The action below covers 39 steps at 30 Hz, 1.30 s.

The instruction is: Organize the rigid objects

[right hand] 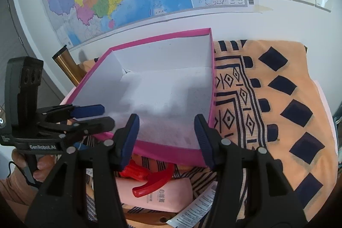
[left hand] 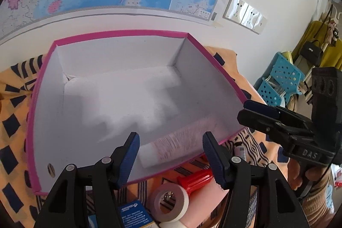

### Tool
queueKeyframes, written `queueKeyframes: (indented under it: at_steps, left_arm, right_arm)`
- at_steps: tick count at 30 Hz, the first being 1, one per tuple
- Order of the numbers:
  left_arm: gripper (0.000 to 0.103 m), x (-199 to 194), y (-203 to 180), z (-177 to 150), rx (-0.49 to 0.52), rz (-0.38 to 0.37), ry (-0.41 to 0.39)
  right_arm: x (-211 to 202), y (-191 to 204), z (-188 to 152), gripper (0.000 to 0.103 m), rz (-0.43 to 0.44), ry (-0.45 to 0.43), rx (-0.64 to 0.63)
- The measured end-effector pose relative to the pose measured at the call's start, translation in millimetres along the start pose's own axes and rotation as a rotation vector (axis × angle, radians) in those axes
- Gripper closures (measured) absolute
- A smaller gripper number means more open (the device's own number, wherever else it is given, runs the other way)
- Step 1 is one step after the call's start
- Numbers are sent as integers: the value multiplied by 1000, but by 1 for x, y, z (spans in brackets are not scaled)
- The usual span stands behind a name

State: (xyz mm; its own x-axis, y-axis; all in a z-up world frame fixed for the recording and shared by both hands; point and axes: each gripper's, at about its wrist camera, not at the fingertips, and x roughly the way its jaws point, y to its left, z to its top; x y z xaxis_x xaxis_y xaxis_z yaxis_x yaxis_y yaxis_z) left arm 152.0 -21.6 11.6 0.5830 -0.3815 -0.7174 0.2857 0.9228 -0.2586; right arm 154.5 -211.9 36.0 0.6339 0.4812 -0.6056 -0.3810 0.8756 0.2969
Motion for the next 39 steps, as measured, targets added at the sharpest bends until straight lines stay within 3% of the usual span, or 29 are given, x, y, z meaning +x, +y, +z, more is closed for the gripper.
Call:
queueKeyframes:
  at_steps: [13,21,25,34,39]
  left_arm:
    - [39,-53,10,-36,91,140,-127]
    - [39,-58,7,-48,132,117,-131]
    - [39,-54,-2,-53,160,150,-131]
    - [40,-34,39,-62,43,184,-51]
    - [40,-33,57,-56,-23,173,-54]
  right_arm:
    - [-13,12,-12,47,-13,-7,-66]
    - [-17,16,-16,47,1,-24,-74]
    - [-21,16,-18,46,11,-31,-71]
    - [-20,22,-22,43,-4,-25,-114]
    - [-17,29,-24,43,23,-18,-125]
